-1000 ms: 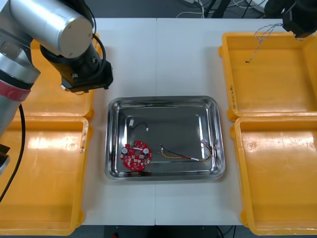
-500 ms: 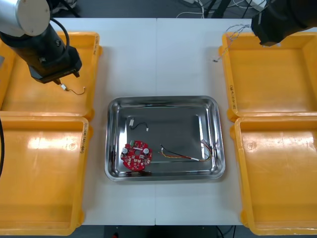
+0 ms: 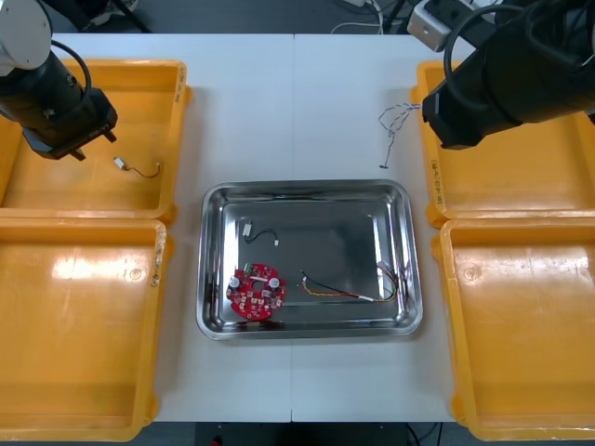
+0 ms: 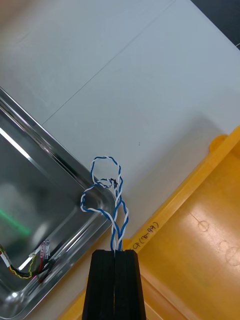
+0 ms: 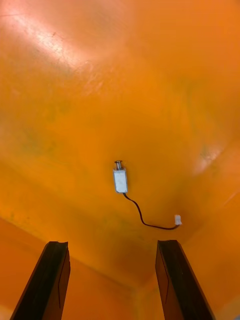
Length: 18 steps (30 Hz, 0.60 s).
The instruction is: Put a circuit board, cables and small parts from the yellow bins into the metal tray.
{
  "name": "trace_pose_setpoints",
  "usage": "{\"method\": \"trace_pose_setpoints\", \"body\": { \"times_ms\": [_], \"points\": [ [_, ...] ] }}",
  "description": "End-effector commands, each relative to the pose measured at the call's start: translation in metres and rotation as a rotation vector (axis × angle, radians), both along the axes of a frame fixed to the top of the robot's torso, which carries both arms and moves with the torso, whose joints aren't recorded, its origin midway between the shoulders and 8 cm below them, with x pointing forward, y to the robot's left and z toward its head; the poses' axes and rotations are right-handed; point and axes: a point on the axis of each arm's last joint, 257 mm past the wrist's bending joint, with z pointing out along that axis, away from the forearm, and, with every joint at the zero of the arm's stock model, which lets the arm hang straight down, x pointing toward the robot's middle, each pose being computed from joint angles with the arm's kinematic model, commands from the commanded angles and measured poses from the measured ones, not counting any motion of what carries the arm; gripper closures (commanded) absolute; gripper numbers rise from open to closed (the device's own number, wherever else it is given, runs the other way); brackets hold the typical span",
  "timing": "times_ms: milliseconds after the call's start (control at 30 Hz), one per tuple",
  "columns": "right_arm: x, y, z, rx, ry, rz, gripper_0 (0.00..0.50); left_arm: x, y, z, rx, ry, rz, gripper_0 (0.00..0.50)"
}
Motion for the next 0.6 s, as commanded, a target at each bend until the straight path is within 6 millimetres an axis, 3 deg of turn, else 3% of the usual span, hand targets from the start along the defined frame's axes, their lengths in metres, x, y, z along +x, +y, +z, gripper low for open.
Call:
{"method": "trace_pose_setpoints", "body": {
  "times_ms": [33,367,600],
  "points": [
    [-0.006,0.017,-0.009,0.023,0.005,0.008,0.500,0.018,0.022,0.034,-0.024,-0.083,0.084,0.000],
    [0.000,0.036,-0.036,-0.054,-0.018,-0.041,0.500,0.030,0.004,0.016,-0.087,-0.092,0.094,0.000],
    [-0.009,0.031,-0.076,-0.117,0.032,-0.065,0.500,0.041,-0.007,0.006,-0.118,-0.117,0.093,0.000]
  ]
}}
